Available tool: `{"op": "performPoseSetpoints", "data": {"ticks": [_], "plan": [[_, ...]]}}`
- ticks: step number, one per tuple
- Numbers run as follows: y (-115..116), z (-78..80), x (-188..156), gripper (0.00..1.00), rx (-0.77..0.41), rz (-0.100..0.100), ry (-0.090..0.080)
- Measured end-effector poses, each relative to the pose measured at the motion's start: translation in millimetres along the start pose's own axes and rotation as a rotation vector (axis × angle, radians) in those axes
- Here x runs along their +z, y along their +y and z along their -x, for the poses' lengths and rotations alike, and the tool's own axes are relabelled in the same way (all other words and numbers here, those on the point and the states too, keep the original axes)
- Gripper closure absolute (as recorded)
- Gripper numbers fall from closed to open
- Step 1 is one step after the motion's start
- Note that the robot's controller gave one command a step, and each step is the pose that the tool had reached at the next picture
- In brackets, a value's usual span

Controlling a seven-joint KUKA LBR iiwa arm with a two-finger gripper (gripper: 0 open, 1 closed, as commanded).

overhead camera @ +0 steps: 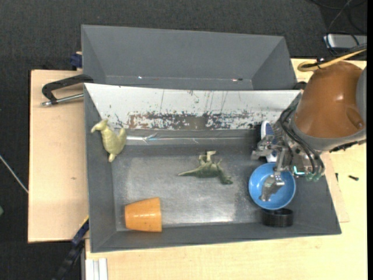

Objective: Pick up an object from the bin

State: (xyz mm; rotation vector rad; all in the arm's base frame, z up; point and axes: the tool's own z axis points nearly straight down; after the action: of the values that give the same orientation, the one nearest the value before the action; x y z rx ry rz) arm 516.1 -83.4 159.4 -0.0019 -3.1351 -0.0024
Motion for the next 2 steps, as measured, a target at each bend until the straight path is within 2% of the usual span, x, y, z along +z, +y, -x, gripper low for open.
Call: {"op": "performPoseSetpoints", "data": {"ticks": [1,2], "plan": [[-59.6,42.0,85.2,0.0,-0.323,0.013,0.001],[-55.0,43.0,82.3,0.0,-0.322,0.007,-0.001]]}}
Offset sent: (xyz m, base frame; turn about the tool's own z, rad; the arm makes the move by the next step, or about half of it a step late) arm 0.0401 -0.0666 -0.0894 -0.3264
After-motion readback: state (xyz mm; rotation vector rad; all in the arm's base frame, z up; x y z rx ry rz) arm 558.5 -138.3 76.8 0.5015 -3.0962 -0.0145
